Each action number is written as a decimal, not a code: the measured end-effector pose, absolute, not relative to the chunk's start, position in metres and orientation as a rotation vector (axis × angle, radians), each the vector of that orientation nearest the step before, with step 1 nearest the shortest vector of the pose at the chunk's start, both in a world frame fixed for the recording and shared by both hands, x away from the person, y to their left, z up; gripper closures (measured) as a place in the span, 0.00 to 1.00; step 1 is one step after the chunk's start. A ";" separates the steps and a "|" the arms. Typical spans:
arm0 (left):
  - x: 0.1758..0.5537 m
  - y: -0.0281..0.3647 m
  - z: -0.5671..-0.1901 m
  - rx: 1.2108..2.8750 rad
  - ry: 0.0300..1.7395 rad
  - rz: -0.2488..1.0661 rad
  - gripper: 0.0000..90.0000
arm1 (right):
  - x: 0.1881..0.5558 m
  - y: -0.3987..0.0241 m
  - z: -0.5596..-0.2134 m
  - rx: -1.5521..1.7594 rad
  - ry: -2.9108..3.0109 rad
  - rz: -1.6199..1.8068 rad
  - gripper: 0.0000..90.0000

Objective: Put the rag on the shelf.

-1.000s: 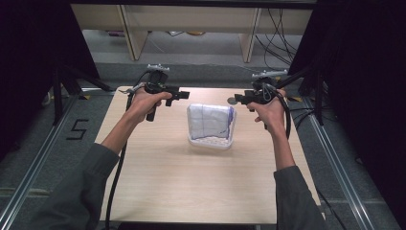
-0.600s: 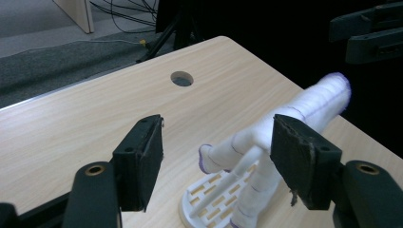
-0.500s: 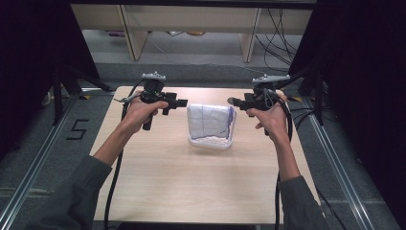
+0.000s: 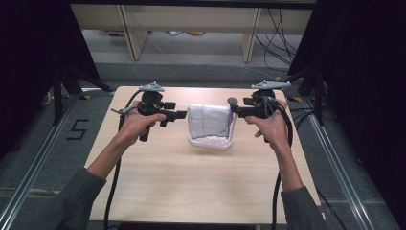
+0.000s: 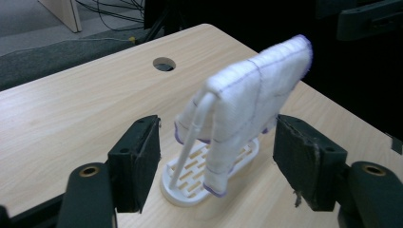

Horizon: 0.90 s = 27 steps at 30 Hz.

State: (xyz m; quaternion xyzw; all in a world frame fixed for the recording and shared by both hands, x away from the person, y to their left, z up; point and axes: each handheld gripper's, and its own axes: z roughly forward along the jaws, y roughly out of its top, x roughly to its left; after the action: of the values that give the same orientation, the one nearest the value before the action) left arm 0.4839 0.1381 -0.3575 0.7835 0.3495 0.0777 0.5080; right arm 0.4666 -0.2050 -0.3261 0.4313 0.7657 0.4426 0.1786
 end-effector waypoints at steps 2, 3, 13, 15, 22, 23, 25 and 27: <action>0.479 0.139 -0.359 1.889 0.830 0.189 0.35 | 0.464 -0.206 -0.328 1.189 2.174 1.262 0.41; 0.476 0.139 -0.359 1.892 0.825 0.185 0.35 | 0.462 -0.205 -0.328 1.205 2.167 1.275 0.41; 0.452 0.147 -0.372 1.879 0.808 0.174 0.32 | 0.443 -0.204 -0.336 1.169 2.163 1.299 0.40; 0.449 0.148 -0.376 1.883 0.802 0.169 0.32 | 0.440 -0.204 -0.338 1.173 2.157 1.312 0.39; 0.435 0.151 -0.388 1.893 0.790 0.144 0.31 | 0.425 -0.205 -0.347 1.179 2.146 1.338 0.38; 0.433 0.152 -0.390 1.893 0.792 0.144 0.31 | 0.424 -0.206 -0.349 1.162 2.148 1.338 0.38; 0.429 0.153 -0.394 1.894 0.779 0.134 0.31 | 0.421 -0.207 -0.351 1.166 2.164 1.324 0.38; 0.427 0.153 -0.395 1.894 0.782 0.131 0.31 | 0.418 -0.207 -0.355 1.156 2.160 1.340 0.38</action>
State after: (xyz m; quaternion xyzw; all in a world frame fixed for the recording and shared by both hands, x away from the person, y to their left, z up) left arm 0.4266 0.1529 -0.3948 0.7891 0.3260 0.0545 0.5177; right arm 0.4184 -0.2065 -0.3546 0.4077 0.7616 0.4727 0.1737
